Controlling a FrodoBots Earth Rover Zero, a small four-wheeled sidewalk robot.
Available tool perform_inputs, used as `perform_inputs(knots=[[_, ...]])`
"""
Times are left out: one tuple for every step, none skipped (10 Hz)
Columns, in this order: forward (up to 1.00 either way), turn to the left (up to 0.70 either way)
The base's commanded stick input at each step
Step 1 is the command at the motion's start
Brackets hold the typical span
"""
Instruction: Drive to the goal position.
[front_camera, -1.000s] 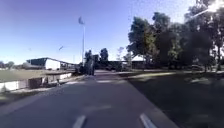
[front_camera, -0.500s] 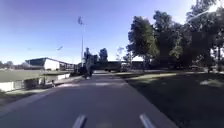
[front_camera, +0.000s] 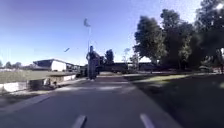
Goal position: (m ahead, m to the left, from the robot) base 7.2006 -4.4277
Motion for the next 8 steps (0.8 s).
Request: perform_inputs(knots=[[1.0, 0.0], [1.0, 0.0], [1.0, 0.0], [1.0, 0.0], [1.0, 0.0], [1.0, 0.0], [1.0, 0.0], [1.0, 0.0]])
